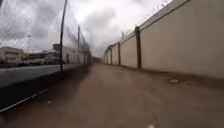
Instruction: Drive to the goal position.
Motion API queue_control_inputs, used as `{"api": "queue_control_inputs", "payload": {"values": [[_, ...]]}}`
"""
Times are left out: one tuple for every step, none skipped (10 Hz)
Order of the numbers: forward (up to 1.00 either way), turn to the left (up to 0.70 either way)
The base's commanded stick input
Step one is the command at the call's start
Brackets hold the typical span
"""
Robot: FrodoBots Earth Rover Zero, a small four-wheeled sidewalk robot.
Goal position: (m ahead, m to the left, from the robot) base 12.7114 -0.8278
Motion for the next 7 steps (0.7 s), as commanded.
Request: {"api": "queue_control_inputs", "payload": {"values": [[0.7,0.0],[0.7,0.0],[0.7,0.0],[0.7,0.0],[0.7,0.0],[0.7,0.0],[0.7,0.0]]}}
